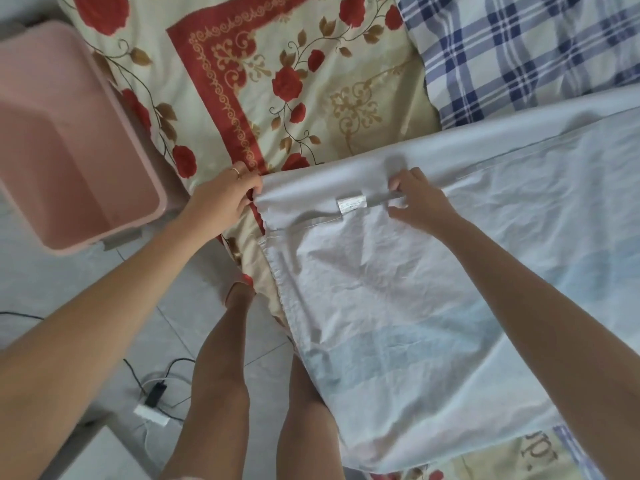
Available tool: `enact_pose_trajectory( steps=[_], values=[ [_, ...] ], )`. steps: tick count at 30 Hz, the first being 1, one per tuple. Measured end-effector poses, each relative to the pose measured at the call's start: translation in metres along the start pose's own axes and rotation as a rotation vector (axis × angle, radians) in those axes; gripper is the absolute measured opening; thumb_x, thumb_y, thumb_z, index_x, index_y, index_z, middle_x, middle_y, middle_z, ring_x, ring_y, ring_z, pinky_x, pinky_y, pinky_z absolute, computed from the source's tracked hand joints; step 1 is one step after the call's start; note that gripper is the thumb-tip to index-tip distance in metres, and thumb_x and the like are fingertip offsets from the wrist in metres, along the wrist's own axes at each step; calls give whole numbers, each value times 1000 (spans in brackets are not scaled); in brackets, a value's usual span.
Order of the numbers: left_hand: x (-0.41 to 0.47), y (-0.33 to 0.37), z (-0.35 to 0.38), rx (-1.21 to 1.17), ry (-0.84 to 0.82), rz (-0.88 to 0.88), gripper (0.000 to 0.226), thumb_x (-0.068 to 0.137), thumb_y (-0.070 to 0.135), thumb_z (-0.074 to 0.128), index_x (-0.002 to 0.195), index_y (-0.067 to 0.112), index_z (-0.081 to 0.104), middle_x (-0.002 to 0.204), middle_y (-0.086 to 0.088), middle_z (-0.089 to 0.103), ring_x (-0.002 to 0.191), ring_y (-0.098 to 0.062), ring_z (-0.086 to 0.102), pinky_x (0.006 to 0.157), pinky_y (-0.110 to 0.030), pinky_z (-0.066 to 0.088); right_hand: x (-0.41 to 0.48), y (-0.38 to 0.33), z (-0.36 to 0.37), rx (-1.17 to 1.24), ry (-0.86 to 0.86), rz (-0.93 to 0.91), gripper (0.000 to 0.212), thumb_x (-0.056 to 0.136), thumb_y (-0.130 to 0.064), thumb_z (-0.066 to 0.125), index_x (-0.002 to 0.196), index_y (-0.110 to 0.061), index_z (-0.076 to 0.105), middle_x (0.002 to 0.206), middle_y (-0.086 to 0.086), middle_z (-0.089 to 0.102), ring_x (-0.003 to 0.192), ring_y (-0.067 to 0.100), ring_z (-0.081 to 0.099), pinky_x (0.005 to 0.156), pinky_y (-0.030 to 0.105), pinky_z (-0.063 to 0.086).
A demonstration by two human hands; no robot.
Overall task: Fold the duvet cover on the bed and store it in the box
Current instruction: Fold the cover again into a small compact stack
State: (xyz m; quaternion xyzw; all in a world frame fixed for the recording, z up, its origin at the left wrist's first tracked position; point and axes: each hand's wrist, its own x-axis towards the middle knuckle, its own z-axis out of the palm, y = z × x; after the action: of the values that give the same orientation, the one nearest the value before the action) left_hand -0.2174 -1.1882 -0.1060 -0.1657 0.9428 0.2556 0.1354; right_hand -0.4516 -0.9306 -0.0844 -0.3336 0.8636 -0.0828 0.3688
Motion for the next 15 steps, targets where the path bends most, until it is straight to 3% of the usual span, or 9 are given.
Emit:
enact_pose_trajectory(
  steps=[2, 4, 7, 11, 13, 15],
  values=[
    [-3, -5, 3, -57, 4, 23, 18, 81, -1, 63, 94, 11, 62, 91, -3, 52, 68, -27, 57, 54, -36, 47, 0, -25, 6, 99, -35, -103, 23, 86, -18, 65, 107, -18, 57, 110, -6, 48, 76, -1, 54, 69, 23, 40],
    [-4, -7, 4, -137, -4, 3, 15, 80, 5, 69, 93, 12, 65, 86, 2, 53, 71, -22, 57, 59, -33, 47, 4, -59, 21, 164, -65, -233, 23, 90, -17, 61, 113, -19, 59, 117, -6, 52, 80, -4, 51, 74, 20, 41],
    [5, -8, 3, -130, -50, -23, 19, 76, 19, 75, 88, 15, 61, 87, 3, 52, 78, -19, 55, 58, -29, 39, 28, -105, 47, 198, -107, -306, 42, 89, -12, 61, 130, -17, 51, 130, -1, 45, 95, 4, 46, 84, 21, 40],
    [20, 9, 2, 72, -156, -71, 28, 68, 27, 72, 85, 18, 52, 83, 1, 47, 75, -23, 52, 55, -29, 35, 63, -135, 81, 57, -125, -305, 38, 79, -14, 69, 115, -16, 56, 123, 7, 44, 113, 25, 44, 99, 33, 36],
    [24, 10, 0, 92, -240, -92, 29, 69, 24, 72, 90, 17, 53, 84, 0, 48, 78, -24, 55, 57, -31, 39, 68, -139, 89, -27, -127, -281, 33, 80, -16, 66, 111, -20, 56, 119, 7, 42, 112, 27, 42, 99, 40, 38],
    [26, 0, -10, -55, -367, -93, 21, 75, 9, 67, 90, 17, 55, 91, -2, 54, 82, -22, 55, 62, -32, 42, 63, -137, 83, 110, -156, -260, 38, 83, -1, 58, 116, -18, 55, 117, 5, 44, 106, 20, 43, 94, 31, 41]
  ],
)
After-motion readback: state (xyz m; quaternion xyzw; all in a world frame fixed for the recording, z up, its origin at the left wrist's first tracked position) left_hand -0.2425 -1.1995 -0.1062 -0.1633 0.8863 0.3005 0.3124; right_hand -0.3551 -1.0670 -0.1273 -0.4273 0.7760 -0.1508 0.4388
